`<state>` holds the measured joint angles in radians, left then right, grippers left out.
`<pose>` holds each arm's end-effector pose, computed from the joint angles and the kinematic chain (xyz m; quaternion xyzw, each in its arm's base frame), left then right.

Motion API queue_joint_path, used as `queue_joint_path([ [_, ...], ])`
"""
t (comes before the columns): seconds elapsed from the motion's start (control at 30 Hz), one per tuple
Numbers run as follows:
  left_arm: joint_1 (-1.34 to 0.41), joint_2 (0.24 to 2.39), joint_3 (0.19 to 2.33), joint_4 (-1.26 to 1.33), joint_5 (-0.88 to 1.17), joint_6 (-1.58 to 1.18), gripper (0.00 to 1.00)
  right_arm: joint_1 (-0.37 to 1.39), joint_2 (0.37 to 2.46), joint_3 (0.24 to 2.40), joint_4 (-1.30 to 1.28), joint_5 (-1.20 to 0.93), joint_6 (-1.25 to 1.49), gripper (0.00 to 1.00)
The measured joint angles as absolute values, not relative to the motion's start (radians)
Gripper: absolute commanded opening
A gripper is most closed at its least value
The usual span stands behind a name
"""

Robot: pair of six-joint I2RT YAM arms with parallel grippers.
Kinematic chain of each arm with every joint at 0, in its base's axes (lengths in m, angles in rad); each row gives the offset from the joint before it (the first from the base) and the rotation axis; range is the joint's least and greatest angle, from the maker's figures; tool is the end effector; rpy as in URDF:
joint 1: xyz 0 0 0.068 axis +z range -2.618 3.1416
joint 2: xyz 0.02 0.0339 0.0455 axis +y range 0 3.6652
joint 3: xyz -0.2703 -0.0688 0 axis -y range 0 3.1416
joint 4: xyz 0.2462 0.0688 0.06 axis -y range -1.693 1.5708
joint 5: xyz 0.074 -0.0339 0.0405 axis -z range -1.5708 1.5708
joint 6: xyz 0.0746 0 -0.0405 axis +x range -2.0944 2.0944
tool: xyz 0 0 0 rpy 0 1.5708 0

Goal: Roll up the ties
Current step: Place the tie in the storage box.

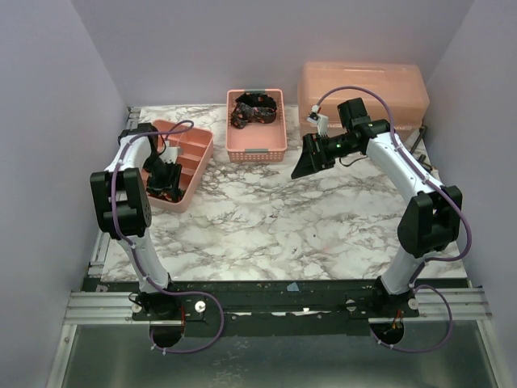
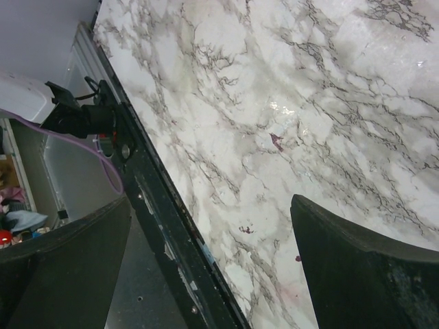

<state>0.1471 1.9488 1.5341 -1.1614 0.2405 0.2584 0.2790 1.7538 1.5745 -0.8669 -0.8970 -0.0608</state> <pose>0.3671 0.0364 0.1740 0.0549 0.9913 -0.1180 0.0216 0.3517 0.1614 0.2901 -0.2580 0.8387 0.4417 0.1867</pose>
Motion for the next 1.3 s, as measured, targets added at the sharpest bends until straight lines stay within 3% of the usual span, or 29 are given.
queue_joint_path([
  [0.1,0.135,1.949,1.515,-1.134,0.212,0.241,0.01,0.279,1.754,1.573,-0.867,-0.891,-0.061,1.00],
  [0.33,0.097,1.949,1.473,-1.077,0.134,0.203,0.38,0.279,1.754,1.573,-0.867,-0.884,-0.061,1.00],
  [0.63,0.089,1.945,1.468,-1.072,0.115,0.185,0.57,0.279,1.754,1.574,-0.868,-0.876,-0.062,1.00],
  [0.7,0.089,1.945,1.476,-1.078,0.115,0.186,0.65,0.279,1.754,1.574,-0.869,-0.876,-0.062,1.00],
  [1.3,0.089,1.916,1.583,-1.126,0.086,0.229,0.70,0.279,1.755,1.577,-0.869,-0.877,-0.062,1.00],
])
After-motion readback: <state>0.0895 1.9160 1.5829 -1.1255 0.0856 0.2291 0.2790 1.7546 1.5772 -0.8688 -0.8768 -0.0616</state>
